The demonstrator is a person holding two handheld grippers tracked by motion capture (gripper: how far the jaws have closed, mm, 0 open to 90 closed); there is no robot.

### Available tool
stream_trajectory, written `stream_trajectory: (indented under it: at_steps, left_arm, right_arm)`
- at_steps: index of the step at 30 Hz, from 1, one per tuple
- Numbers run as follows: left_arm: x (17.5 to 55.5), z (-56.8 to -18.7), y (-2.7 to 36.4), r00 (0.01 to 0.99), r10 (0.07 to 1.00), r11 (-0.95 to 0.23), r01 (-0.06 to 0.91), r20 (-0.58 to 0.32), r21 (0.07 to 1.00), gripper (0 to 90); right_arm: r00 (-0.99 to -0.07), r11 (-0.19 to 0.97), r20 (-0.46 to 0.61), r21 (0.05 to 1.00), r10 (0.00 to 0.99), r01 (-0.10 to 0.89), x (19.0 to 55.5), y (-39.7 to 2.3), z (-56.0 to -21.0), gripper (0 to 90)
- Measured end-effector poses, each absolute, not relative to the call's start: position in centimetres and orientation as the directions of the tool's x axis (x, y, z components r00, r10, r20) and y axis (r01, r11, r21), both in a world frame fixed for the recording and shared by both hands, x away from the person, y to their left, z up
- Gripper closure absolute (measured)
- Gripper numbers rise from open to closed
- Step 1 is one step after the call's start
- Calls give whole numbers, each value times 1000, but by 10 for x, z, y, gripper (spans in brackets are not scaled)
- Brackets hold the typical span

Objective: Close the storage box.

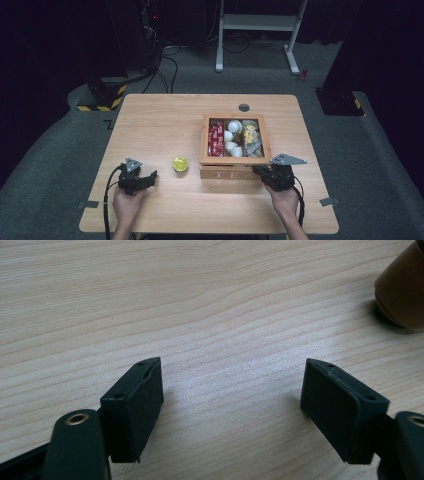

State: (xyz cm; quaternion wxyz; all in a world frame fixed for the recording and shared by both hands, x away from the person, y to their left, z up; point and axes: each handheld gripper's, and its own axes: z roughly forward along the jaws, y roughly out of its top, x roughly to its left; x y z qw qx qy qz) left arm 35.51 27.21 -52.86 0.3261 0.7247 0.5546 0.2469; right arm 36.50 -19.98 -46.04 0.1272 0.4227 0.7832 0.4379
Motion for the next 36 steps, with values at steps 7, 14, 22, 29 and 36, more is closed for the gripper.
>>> stream_trajectory:
  at_steps: [7, 14, 22, 29, 36]
  left_arm:
    - [355, -529, 272, 263, 965, -172, 643, -4, 746, 254]
    - [355, -529, 272, 263, 965, -172, 643, -4, 746, 254]
    - [355, -529, 272, 263, 965, -172, 643, -4, 746, 253]
    - [355, -529, 272, 263, 965, -172, 643, -4, 746, 254]
    - [355, -529, 272, 263, 965, -172, 643, -4, 746, 253]
  right_arm:
    - [-618, 272, 177, 782, 766, 561, 362, -198, -466, 872]
    - [-632, 285, 186, 774, 752, 566, 358, -198, -471, 865]
    - [-642, 261, 179, 808, 746, 529, 355, -198, -458, 853]
    - [-630, 234, 162, 835, 760, 498, 356, -205, -448, 825]
    - [-576, 176, 154, 862, 803, 476, 355, -229, -443, 774]
